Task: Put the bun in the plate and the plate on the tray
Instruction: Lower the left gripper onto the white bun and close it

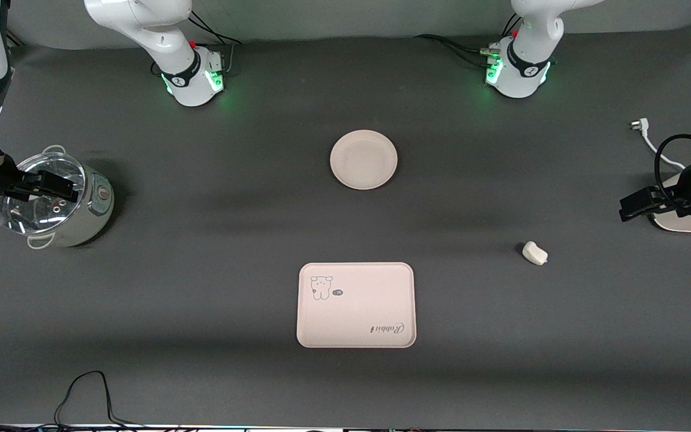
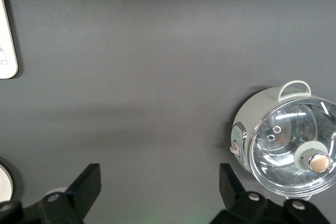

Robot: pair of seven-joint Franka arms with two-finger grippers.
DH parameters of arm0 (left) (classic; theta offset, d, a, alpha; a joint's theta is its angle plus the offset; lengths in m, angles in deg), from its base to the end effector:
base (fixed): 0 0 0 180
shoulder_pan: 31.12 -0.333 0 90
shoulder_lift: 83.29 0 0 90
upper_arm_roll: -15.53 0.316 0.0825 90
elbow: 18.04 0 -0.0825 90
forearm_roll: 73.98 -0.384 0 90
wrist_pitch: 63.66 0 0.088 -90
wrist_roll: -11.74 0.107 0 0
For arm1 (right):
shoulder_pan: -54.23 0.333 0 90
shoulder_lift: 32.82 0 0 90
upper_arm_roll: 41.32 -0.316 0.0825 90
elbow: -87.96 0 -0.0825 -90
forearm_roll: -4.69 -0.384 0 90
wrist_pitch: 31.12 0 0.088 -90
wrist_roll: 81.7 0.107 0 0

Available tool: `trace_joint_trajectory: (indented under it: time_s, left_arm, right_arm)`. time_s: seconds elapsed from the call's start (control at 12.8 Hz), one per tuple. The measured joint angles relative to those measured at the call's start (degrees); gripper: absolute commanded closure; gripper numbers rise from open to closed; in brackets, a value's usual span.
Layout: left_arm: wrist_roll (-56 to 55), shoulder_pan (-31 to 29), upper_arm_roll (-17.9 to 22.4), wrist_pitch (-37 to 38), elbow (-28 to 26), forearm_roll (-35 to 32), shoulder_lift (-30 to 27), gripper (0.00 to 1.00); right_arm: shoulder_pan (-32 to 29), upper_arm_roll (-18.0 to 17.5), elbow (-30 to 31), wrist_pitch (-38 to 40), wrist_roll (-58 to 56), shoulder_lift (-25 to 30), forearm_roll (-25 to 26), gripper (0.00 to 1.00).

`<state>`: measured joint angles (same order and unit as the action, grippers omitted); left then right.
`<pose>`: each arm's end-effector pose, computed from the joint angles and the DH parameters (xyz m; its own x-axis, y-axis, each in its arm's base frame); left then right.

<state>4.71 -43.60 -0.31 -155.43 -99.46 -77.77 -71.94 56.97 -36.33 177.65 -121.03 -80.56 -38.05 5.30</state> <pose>0.6151 -0.0124 0.5859 0.9977 0.0666 -0.0085 0.0664 -0.9977 -0.0135 0.5785 -0.0217 0.5754 0.9945 -0.0593 -0.0866 -0.0578 -0.9981 0.0203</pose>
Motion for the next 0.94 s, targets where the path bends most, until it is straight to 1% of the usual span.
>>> trace_joint_trajectory:
  time_s: [0.39, 0.55, 0.7, 0.94]
  left_arm:
    - [0.1, 0.1, -0.1, 2.0, 0.2, 0.2, 0.1, 0.00]
    - [-1.1, 0.2, -0.1, 0.9, -2.2, 0.8, 0.7, 0.00]
    - [-3.4, 0.4, -0.1, -6.2, -8.4, 1.0, 1.8, 0.00]
    - [-7.3, 0.9, -0.2, -21.4, -20.2, 1.1, 4.0, 0.00]
  right_arm:
    - [0.0, 0.0, 0.1, 0.0, 0.0, 0.0, 0.0, 0.00]
    - [0.0, 0.0, 0.2, 0.0, 0.0, 0.0, 0.0, 0.00]
    - [0.0, 0.0, 0.2, 0.0, 0.0, 0.0, 0.0, 0.00]
    - [0.0, 0.0, 0.3, 0.0, 0.0, 0.0, 0.0, 0.00]
